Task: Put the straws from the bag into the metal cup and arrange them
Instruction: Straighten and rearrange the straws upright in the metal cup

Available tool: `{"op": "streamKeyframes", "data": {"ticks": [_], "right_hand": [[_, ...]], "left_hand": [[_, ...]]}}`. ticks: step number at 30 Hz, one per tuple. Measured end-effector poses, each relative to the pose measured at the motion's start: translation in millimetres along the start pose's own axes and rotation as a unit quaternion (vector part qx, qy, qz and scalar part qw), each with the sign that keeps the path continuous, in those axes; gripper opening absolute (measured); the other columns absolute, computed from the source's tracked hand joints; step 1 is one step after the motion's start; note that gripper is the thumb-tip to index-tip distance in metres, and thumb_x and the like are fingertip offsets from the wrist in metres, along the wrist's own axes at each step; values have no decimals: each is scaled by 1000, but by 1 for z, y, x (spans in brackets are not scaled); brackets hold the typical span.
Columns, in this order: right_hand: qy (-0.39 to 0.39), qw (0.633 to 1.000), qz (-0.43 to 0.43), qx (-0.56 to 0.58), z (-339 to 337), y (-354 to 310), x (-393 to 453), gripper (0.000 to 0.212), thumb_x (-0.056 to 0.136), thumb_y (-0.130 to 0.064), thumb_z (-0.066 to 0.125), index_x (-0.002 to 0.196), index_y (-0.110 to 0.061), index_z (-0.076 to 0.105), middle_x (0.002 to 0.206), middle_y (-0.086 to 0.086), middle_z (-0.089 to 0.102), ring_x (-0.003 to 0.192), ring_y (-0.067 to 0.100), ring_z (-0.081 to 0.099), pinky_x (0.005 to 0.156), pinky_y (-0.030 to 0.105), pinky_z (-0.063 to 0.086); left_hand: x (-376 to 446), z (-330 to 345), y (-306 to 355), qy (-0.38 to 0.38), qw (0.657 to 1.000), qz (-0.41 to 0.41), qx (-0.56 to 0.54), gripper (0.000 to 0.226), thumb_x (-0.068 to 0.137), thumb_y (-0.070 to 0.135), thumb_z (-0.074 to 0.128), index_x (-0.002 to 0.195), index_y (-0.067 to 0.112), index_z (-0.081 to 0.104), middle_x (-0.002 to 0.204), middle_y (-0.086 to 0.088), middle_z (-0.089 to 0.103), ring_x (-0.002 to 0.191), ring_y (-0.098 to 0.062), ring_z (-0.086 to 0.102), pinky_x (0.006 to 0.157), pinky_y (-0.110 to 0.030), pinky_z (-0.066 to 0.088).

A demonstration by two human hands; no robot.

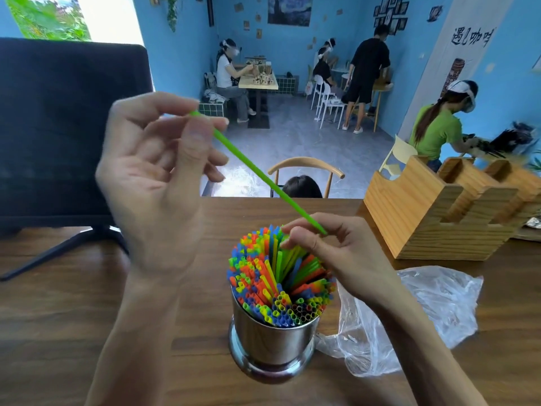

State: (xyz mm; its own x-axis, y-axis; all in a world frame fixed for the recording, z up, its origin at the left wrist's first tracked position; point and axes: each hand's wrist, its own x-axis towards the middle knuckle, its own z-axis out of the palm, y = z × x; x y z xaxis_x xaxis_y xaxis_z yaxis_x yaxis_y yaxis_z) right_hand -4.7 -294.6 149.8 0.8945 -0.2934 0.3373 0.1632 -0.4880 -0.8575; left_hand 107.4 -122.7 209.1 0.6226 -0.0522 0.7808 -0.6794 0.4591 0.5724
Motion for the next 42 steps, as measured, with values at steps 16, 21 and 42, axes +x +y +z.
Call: {"op": "streamKeyframes", "data": {"ticks": [16, 21, 42], "right_hand": [[216, 934, -106, 265, -44, -20, 21, 15, 93, -25, 58, 103, -23, 70, 78, -7, 68, 70, 11, 66, 59, 21, 51], [195, 957, -182, 111, -24, -10, 15, 41, 91, -13, 69, 121, -28, 47, 77, 1, 72, 62, 19, 71, 57, 31, 55], [149, 986, 8, 70, 0, 43, 1, 51, 101, -45, 46, 78, -12, 77, 80, 1, 74, 76, 3, 62, 69, 17, 45]], "left_hand": [[-26, -19, -26, -422, 862, -212, 183, 19, 82, 19, 83, 97, 29, 75, 95, 15, 76, 98, -4, 71, 90, -26, 55], [-32, -15, -35, -367, 873, -199, 253, 12, 90, 25, 75, 93, 36, 75, 92, 22, 73, 95, -2, 66, 86, -26, 53], [-11, 5, -80, -439, 800, -260, 316, 14, 88, 46, 72, 84, 34, 78, 81, 20, 73, 81, 4, 66, 77, -23, 54]]}}
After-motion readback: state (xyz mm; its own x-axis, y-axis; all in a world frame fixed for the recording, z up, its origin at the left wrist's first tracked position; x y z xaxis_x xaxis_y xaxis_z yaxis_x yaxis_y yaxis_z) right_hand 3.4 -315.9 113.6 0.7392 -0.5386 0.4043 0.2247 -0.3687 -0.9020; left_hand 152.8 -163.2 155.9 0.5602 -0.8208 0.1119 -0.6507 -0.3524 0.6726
